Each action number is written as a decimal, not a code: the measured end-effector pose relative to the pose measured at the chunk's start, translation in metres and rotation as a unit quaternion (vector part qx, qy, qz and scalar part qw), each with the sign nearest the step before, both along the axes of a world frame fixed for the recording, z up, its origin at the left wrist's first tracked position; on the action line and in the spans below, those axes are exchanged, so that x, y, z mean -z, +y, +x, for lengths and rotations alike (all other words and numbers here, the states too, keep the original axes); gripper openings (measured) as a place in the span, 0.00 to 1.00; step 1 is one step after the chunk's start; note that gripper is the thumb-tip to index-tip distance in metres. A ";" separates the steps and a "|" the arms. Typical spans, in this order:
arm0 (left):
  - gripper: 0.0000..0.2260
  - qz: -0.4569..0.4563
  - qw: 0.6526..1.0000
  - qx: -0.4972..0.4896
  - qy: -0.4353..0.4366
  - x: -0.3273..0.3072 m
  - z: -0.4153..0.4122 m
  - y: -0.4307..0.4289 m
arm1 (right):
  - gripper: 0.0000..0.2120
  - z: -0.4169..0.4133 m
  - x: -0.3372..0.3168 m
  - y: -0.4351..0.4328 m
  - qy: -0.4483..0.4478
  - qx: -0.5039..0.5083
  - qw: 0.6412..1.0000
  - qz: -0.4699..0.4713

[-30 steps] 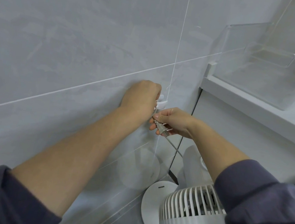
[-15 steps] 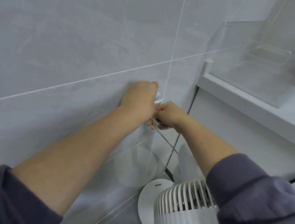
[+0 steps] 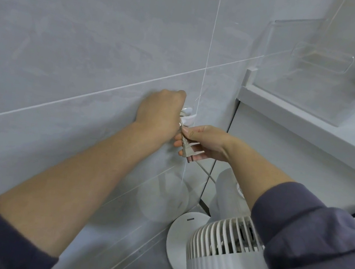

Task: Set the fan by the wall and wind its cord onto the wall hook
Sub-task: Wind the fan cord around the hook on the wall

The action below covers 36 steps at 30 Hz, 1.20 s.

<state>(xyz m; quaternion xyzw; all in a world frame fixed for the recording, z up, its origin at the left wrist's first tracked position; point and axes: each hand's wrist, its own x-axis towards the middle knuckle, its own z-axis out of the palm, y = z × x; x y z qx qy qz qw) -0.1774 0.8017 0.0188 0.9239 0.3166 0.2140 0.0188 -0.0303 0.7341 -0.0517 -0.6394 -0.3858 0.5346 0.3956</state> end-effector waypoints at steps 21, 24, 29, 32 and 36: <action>0.04 -0.001 1.000 -0.001 0.009 0.005 -0.001 0.005 | 0.12 -0.007 -0.012 -0.003 -0.044 0.013 0.999 -0.006; 0.04 0.005 1.000 0.003 -0.008 0.009 -0.002 0.006 | 0.09 0.002 -0.019 -0.010 -0.097 0.038 0.993 0.053; 0.05 0.014 0.999 0.010 -0.040 0.016 -0.002 0.003 | 0.08 0.011 -0.027 -0.009 -0.259 0.103 0.942 0.188; 0.07 0.031 0.998 0.012 -0.049 0.020 -0.003 0.003 | 0.06 0.009 -0.025 -0.008 -0.355 0.132 0.897 0.230; 0.06 0.050 0.998 0.011 -0.048 0.021 -0.004 0.002 | 0.03 0.011 -0.031 -0.005 -0.413 0.179 0.842 0.298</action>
